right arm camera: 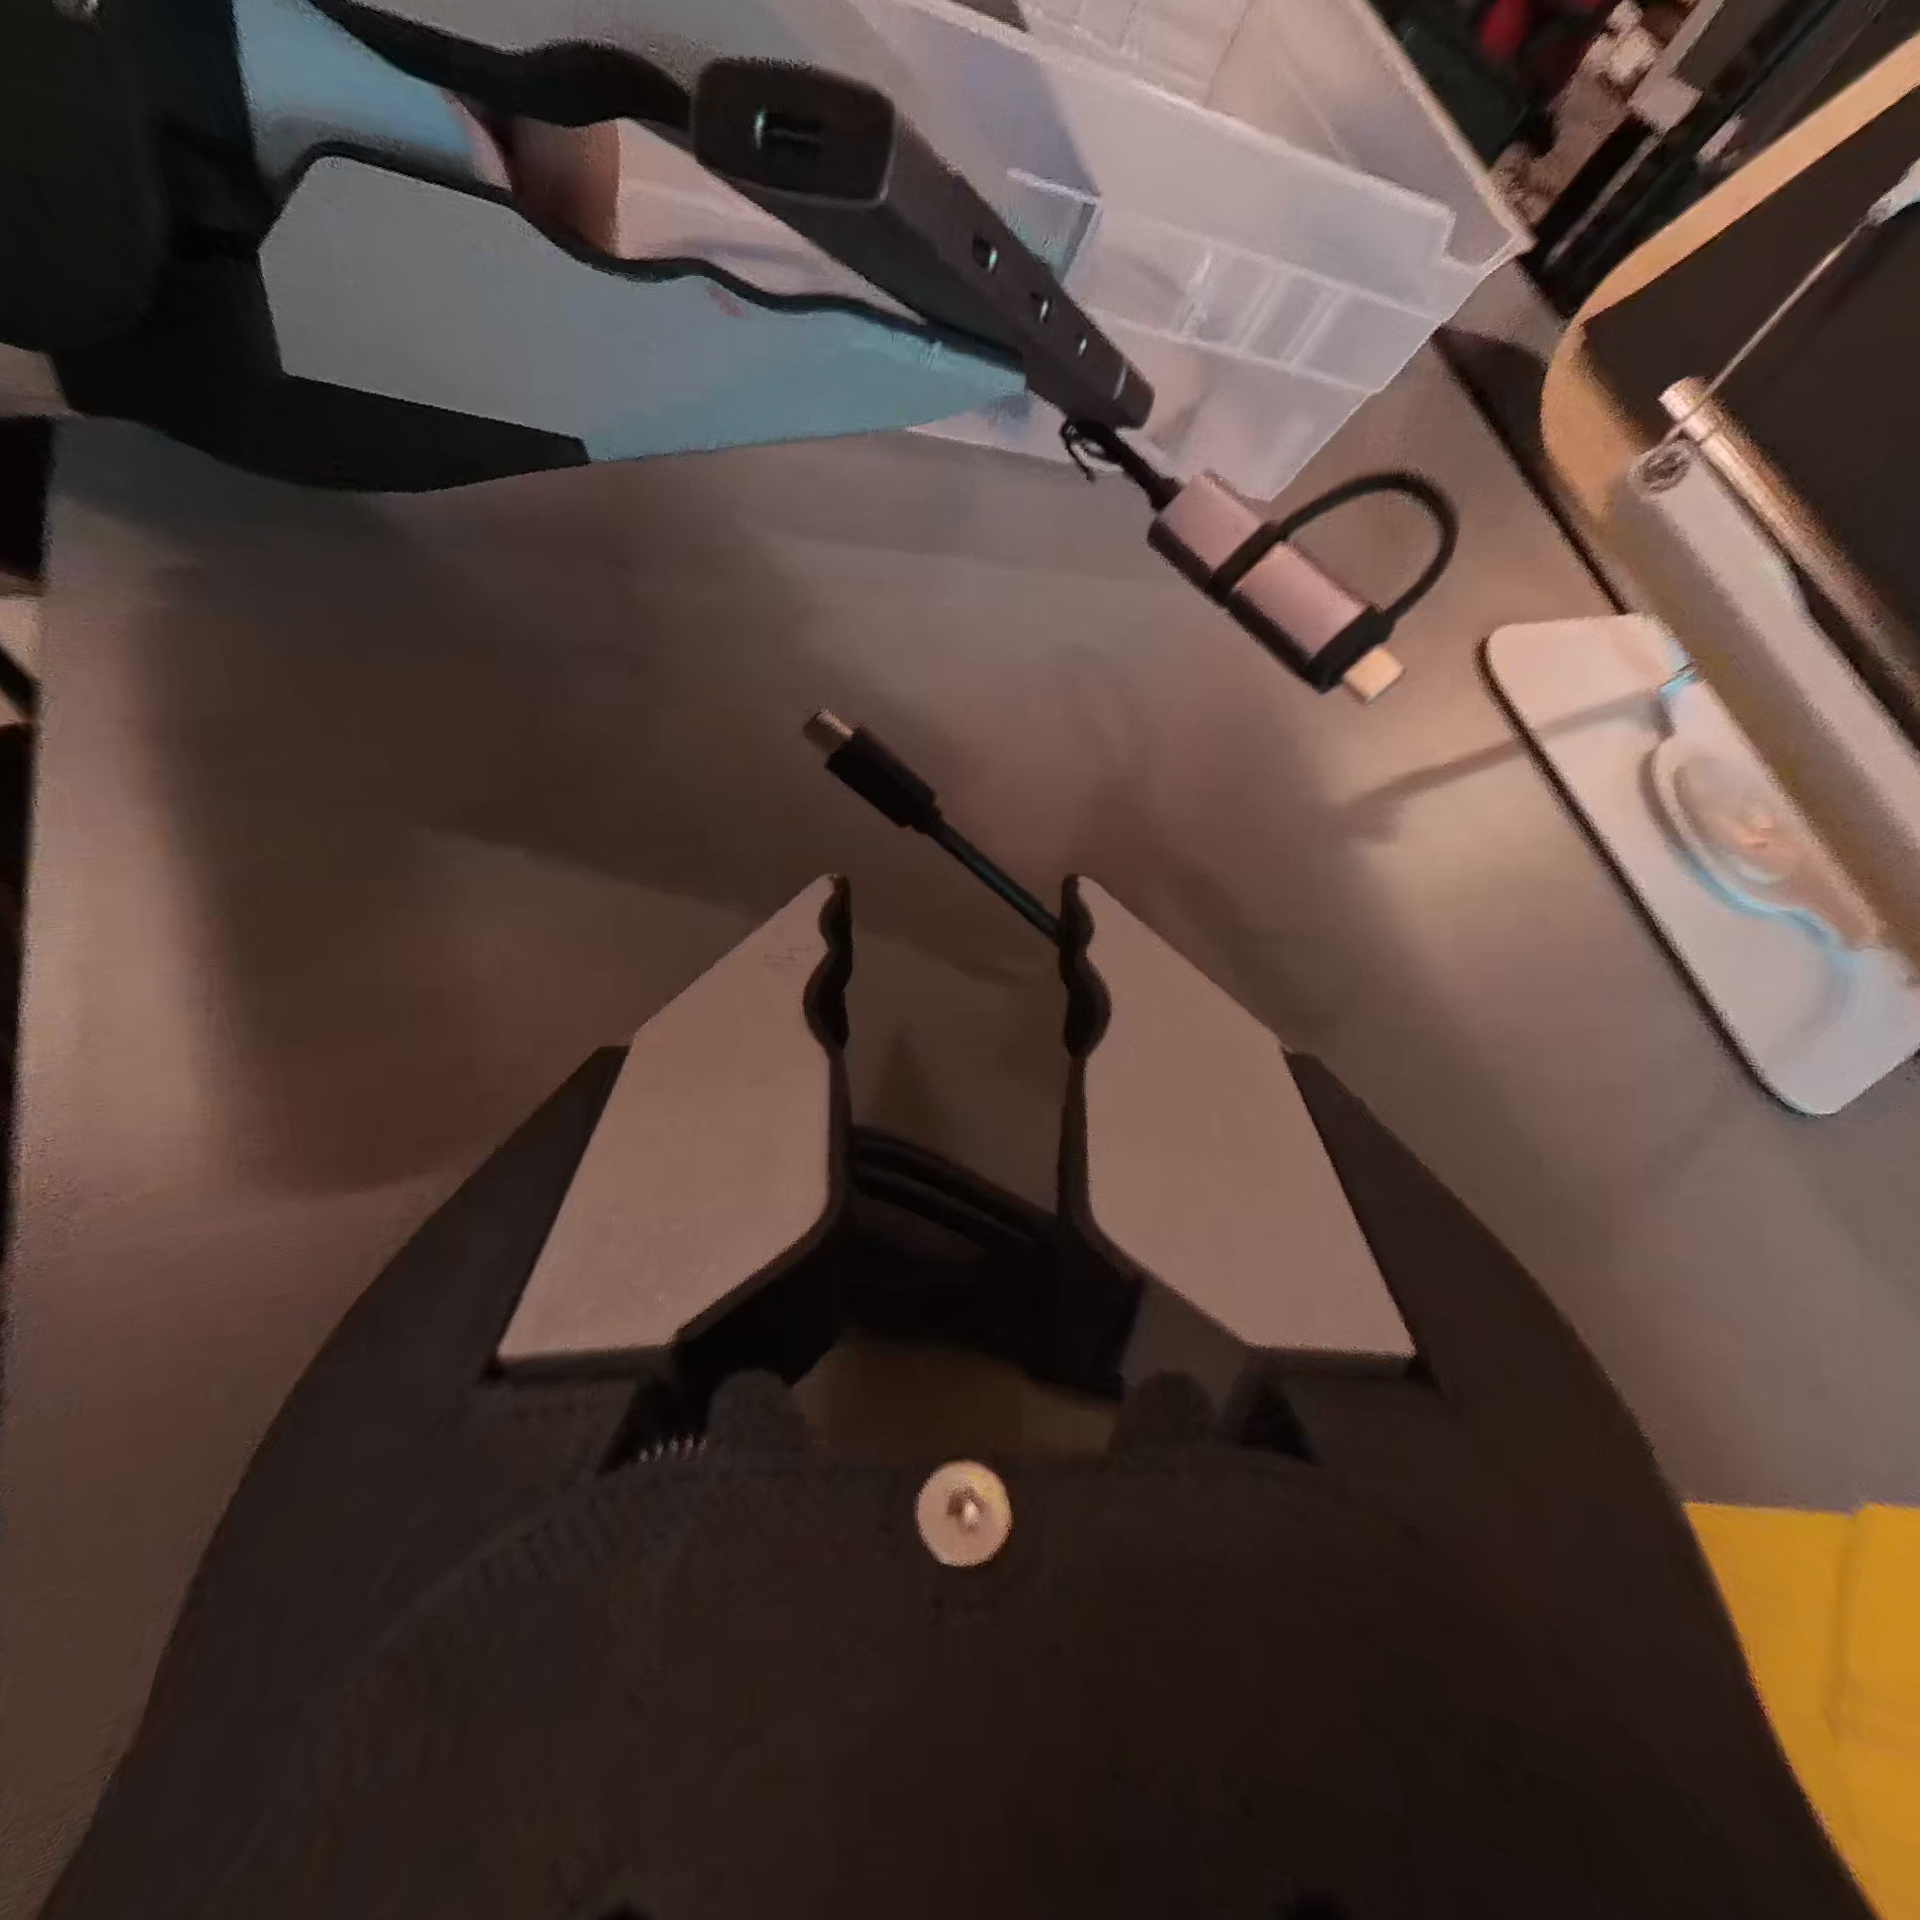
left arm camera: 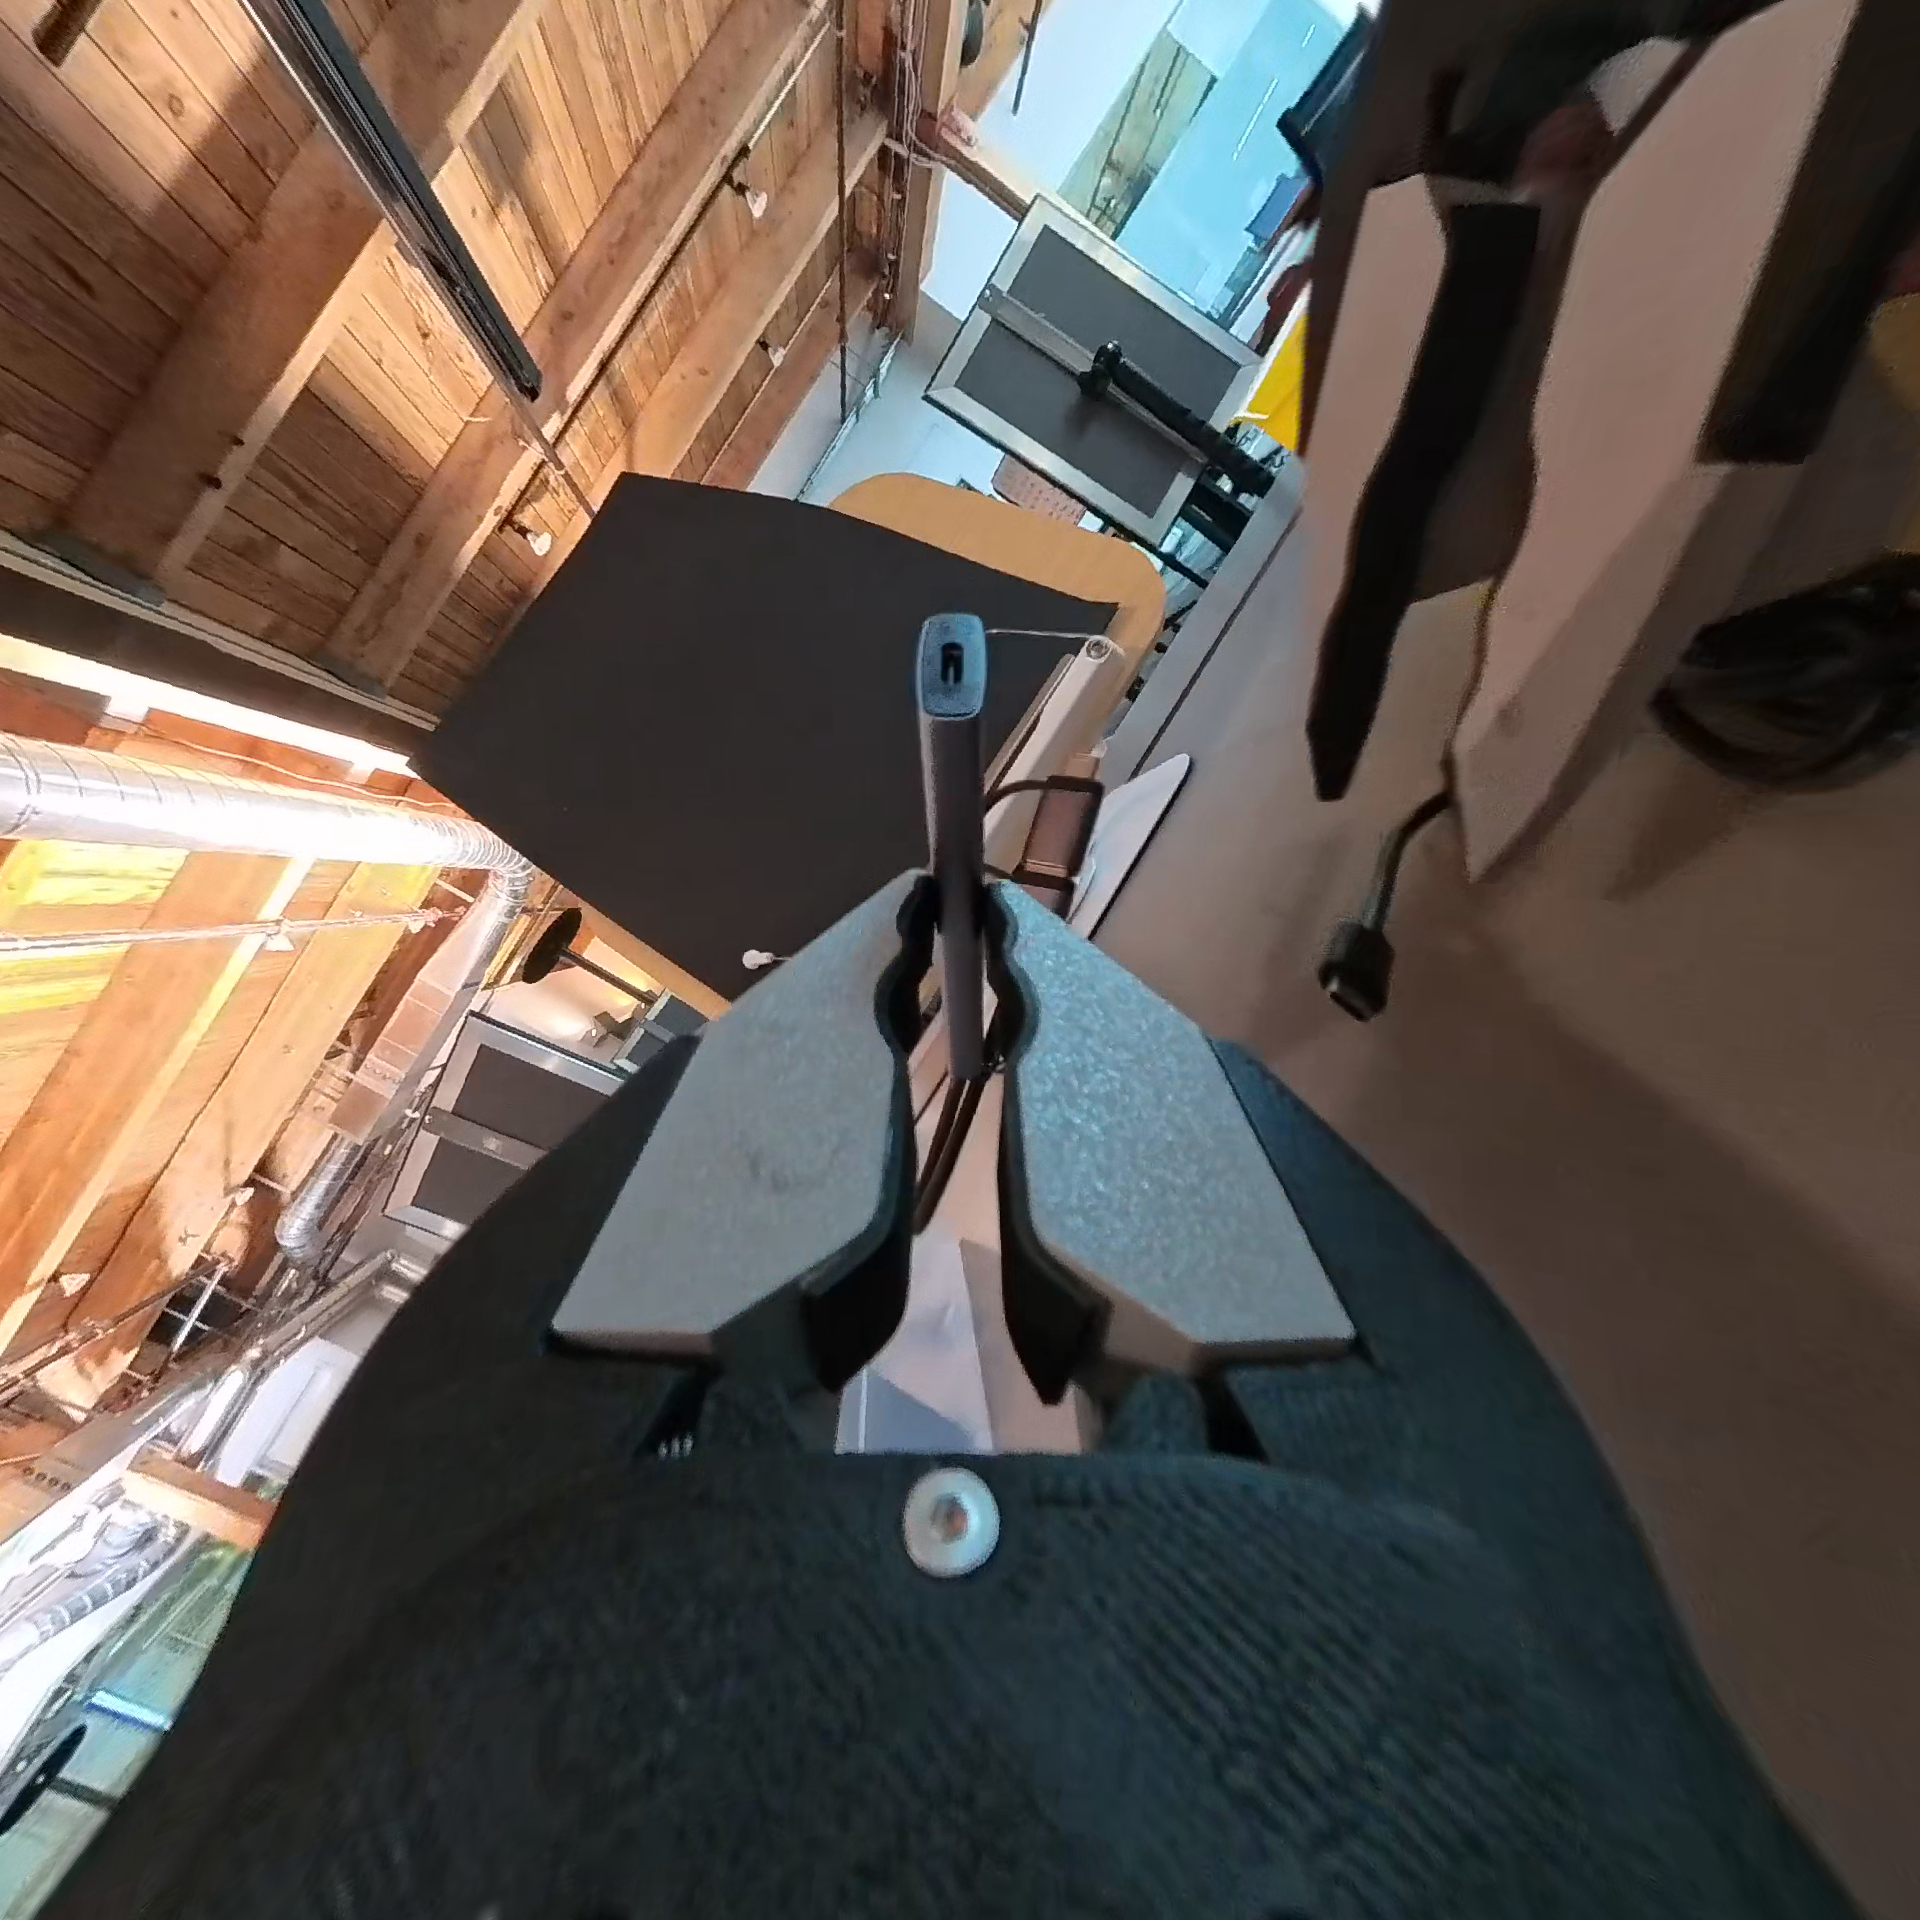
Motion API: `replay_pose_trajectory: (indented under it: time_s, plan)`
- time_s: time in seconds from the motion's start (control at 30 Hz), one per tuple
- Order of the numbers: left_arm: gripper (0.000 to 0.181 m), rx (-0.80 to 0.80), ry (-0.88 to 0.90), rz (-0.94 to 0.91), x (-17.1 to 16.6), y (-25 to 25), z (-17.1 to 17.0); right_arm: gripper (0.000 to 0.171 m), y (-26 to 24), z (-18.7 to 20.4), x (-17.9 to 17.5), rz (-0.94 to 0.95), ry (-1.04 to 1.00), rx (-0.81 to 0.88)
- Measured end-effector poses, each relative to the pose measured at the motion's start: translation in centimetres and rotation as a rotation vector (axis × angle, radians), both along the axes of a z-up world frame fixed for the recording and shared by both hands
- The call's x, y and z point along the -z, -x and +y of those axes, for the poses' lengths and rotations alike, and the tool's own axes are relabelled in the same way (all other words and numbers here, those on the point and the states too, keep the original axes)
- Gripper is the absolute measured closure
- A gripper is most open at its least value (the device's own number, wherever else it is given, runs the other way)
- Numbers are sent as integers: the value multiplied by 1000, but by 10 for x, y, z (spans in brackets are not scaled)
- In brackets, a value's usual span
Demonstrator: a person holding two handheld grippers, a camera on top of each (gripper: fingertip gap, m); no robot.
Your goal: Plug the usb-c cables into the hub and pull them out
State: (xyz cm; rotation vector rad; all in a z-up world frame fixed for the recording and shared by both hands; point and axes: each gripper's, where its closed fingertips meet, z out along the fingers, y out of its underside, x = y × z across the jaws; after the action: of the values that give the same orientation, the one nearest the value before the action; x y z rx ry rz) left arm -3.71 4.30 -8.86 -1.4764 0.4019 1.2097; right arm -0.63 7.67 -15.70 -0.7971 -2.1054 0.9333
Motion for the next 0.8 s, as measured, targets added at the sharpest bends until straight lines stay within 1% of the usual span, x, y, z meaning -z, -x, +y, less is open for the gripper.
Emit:
replay_pose_trajectory:
  time_s: [0.07, 0.13, 0.27, 0.37, 0.4, 0.43, 0.47, 0.57, 0.67, 0.73, 0.8]
  plan:
    - [174, 0, 13, 7, 2, 0, 1, 139, 2, -5, -2, 9, 2, -28]
    - [174, -4, 25, 14, 4, 0, 2, 138, 3, -13, -2, -4, 21, -81]
    - [175, -7, 22, 3, 4, 1, 1, 135, 7, -19, -2, -21, -22, -141]
    - [175, -3, 22, -18, 5, 2, 1, 139, 11, -24, -1, -24, -47, -185]
    - [175, 0, 22, -25, 5, 3, 1, 140, 13, -24, 3, -33, -70, -185]
    - [175, 2, 23, -29, 6, 3, 1, 148, 16, -22, 8, -43, -100, -178]
    - [175, 5, 24, -33, 6, 3, 1, 160, 18, -21, 14, -53, -131, -167]
    - [175, 19, 15, -51, 5, 1, 1, 160, 23, -16, 20, -67, -158, -105]
    - [174, 48, 2, -76, 4, -1, 2, 160, 22, -7, 22, -107, -113, -39]
    - [174, 74, -5, -93, 4, -4, 2, 160, 15, -2, 23, -117, -101, -26]
    - [175, 66, 0, -84, 4, -4, 2, 160, 8, -1, 29, -119, -117, -45]
